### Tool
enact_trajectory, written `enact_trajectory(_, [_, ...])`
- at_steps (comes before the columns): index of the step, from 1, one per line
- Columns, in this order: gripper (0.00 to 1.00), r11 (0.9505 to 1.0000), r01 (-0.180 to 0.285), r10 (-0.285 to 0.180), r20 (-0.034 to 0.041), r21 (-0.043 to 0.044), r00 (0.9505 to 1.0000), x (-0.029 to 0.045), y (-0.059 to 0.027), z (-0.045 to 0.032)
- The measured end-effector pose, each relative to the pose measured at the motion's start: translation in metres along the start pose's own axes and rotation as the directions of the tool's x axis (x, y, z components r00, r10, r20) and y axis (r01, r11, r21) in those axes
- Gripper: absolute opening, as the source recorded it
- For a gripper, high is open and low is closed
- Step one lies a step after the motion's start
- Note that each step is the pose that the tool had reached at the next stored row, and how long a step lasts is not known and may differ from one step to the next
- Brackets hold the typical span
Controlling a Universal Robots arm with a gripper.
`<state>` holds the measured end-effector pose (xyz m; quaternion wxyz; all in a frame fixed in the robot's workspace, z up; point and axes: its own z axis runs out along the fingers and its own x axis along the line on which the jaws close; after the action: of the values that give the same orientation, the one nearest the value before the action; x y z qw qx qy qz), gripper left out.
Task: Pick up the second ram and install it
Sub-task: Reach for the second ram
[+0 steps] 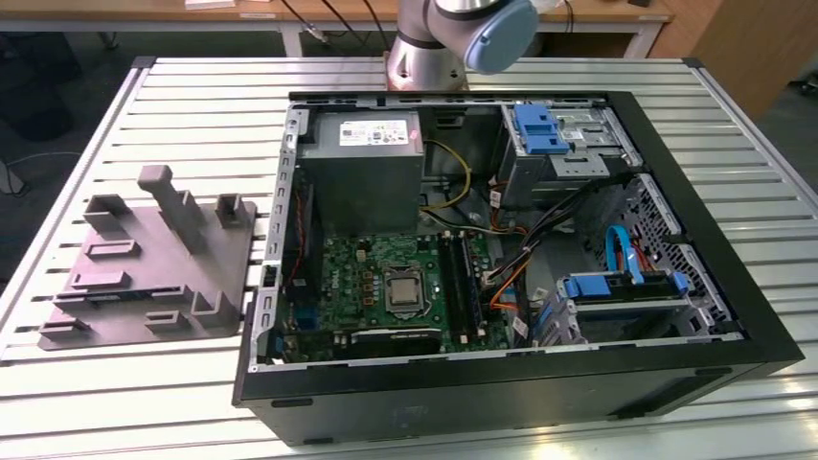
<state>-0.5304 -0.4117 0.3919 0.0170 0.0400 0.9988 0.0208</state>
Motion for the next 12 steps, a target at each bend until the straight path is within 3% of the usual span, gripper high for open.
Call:
enact_trajectory(3, [0.11, 1.0, 0.0, 0.0, 0.0001, -0.0002, 1.0, 0.007, -0.0021, 0.0015])
enact_trajectory(6, [0.11, 1.0, 0.0, 0.0, 0.0003, -0.0003, 1.0, 0.0076, -0.0051, 0.0045])
enact_trajectory(8, [0.11, 1.0, 0.0, 0.0, -0.0004, 0.0001, 1.0, 0.005, -0.0051, 0.0056])
enact_trajectory(12, [0.11, 1.0, 0.0, 0.0, -0.0016, 0.0004, 1.0, -0.0073, -0.0044, 0.0102])
